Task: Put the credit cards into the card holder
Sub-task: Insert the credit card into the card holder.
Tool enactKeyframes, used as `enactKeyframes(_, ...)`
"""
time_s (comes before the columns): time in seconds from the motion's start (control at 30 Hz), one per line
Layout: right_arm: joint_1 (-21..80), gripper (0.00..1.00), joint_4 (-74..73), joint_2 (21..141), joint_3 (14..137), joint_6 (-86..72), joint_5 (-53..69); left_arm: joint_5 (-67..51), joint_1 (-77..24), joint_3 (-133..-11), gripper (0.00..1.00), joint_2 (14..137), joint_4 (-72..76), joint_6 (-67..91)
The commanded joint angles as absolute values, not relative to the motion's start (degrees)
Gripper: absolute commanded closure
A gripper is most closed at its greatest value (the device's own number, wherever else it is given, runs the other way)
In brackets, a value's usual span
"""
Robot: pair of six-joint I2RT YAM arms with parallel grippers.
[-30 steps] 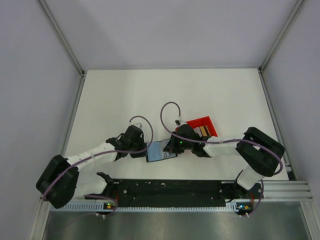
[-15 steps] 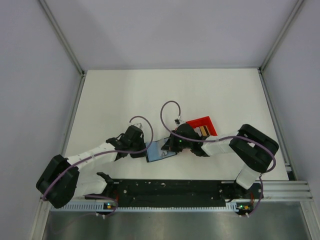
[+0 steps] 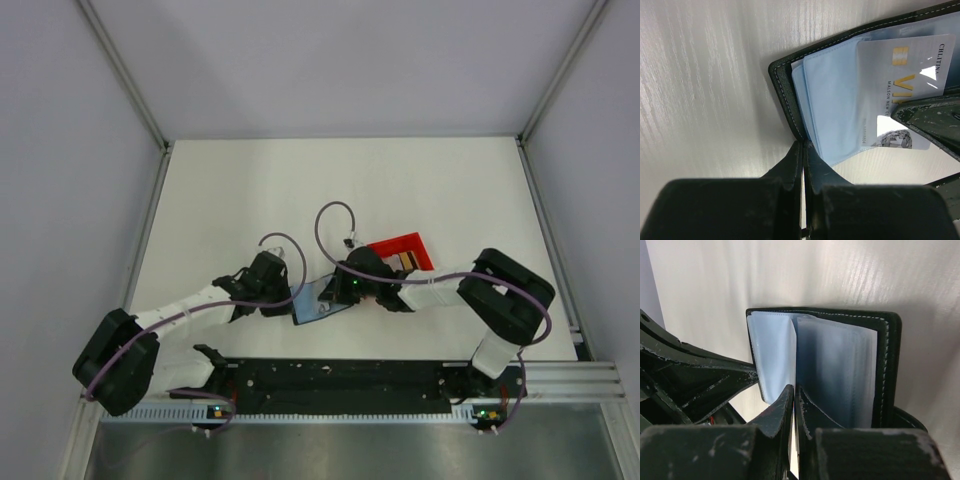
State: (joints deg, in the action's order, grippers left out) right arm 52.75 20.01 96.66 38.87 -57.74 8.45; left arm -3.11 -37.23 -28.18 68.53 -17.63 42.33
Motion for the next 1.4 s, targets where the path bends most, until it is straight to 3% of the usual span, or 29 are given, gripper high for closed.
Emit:
enactKeyframes(0.0, 55.1, 0.96, 12.1, 98.8, 41.4, -56.9, 7.4, -4.2, -37.5, -28.1, 1.0, 68.9, -14.2, 43.2)
enactKeyframes(0.1, 55.1, 0.9, 6.0, 97.1, 43.4, -54.9, 3.5, -4.0, -37.4, -28.0, 1.0, 68.8, -14.7, 43.2)
enactKeyframes(0.3, 54.9, 0.68, 0.2, 93.0, 45.7, -50.3, -2.4, -3.9, -37.4, -27.9, 1.0, 68.7, -14.7, 43.1)
enactKeyframes(0.57, 54.9, 0.56, -2.9, 94.2, 49.3, -46.0, -1.7, -4.0, -37.4, -28.5, 1.0, 68.8, -14.7, 42.6)
enactKeyframes(1.37, 57.7, 0.58, 1.8, 99.5, 52.9, -45.4, 6.9, -4.7, -37.4, -28.4, 1.0, 68.9, -13.1, 42.6)
